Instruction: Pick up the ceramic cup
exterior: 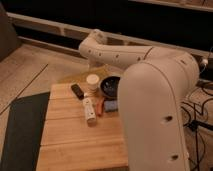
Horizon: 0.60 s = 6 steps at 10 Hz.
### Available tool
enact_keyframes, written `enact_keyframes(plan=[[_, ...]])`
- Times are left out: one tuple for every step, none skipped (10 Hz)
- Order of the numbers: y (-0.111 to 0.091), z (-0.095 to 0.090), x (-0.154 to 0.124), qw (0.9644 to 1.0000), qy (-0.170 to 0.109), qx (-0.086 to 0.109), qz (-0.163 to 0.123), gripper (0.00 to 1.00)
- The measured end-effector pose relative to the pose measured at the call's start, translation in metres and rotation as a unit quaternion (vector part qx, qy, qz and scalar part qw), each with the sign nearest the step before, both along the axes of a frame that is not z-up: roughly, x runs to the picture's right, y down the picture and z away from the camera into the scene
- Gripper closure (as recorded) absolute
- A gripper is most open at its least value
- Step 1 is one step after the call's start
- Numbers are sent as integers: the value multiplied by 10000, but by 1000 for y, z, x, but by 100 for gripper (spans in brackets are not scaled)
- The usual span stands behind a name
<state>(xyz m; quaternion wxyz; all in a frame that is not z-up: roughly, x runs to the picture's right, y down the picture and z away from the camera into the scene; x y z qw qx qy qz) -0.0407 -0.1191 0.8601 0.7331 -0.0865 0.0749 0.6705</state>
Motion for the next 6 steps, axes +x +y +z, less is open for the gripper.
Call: enact_keyframes(plan=[[6, 13, -2, 9999, -101, -95, 96, 35], [9, 21, -1, 9997, -140, -169, 123, 35], [17, 35, 5, 9993, -156, -328, 116, 35], [21, 43, 9, 9990, -150, -413, 88, 35], [24, 48, 11, 9987, -146, -482, 63, 35], [29, 57, 10, 9981, -159, -595, 44, 35]])
